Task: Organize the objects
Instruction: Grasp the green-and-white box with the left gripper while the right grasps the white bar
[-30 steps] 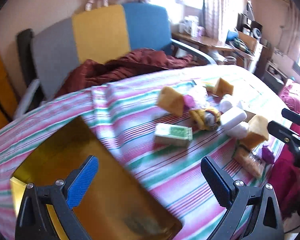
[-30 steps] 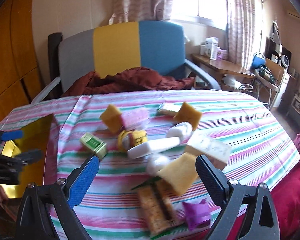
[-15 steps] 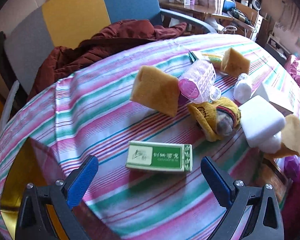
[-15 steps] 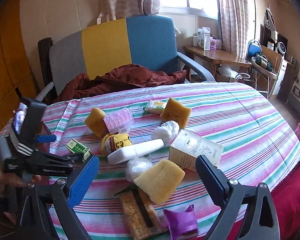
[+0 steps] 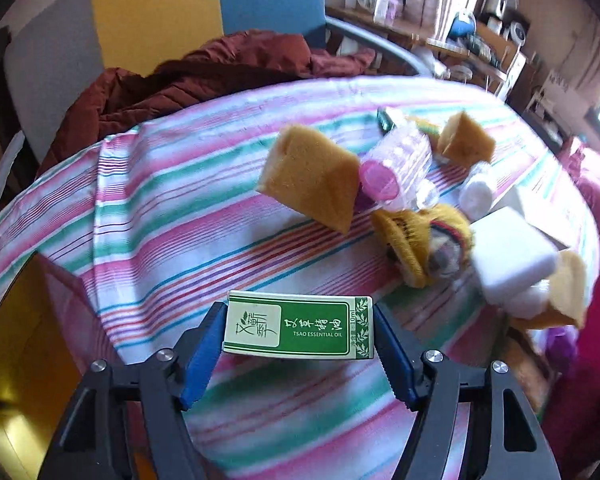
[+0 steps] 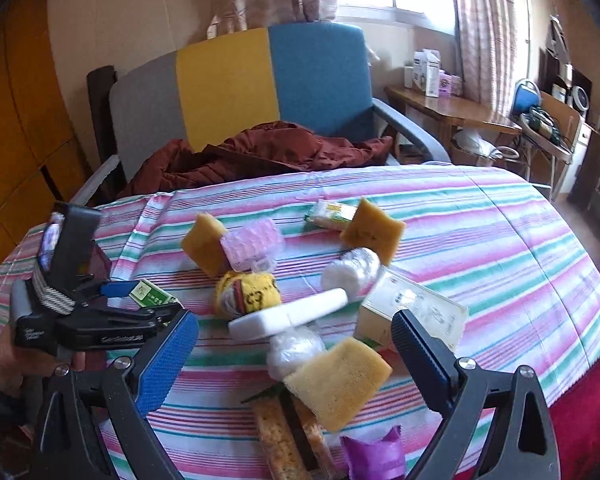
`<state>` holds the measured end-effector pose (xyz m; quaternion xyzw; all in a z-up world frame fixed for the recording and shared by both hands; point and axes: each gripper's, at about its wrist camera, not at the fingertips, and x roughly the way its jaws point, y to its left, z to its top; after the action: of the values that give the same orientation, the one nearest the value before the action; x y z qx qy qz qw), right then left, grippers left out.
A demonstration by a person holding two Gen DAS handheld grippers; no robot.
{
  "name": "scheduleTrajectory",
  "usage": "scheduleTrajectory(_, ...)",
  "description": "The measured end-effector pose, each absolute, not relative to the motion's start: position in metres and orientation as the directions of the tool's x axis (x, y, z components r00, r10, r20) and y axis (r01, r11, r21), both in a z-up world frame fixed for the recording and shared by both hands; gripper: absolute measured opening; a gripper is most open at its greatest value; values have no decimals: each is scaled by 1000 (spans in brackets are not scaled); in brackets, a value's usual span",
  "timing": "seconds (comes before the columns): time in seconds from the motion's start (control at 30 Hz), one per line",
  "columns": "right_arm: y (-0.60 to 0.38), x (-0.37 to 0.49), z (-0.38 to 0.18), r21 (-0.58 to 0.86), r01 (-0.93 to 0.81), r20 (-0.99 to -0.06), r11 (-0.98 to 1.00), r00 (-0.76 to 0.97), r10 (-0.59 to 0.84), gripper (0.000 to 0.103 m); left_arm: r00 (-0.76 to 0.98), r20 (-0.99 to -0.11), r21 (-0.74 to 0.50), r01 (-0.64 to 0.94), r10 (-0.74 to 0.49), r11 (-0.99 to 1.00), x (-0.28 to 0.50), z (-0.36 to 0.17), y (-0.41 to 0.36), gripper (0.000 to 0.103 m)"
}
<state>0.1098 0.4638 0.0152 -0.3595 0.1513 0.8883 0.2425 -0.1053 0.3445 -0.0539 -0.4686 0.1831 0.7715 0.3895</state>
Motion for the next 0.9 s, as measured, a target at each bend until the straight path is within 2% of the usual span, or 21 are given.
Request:
scheduleTrajectory(0.4, 461, 70, -7, -25, -417, -817, -908, -515, 260, 97, -302, -766, -188, -739, 568, -647, -65, 6, 256, 73)
scheduleTrajectory(0.47, 465, 66, -9, -5, -427, -838, -904, -491, 237, 92, -309, -758, -197, -731, 574, -653, -61, 9, 242, 73)
scheduleTrajectory(0.63, 479, 65, -8, 132, -481, -842, -866, -515, 158, 90, -324, -750, -226, -694, 576, -684, -55, 13, 206, 73)
scheduleTrajectory(0.83, 510, 55, -30, 272, -605, -882, -748, -468, 57, 72, -355, -740, -263, -629, 571, -732, -51, 11, 169, 73)
scheduleTrajectory(0.9, 518, 54, -41, 312, -632, -883, -709, -469, 29, 50, -364, -739, -272, -610, 567, -745, -49, 9, 157, 73)
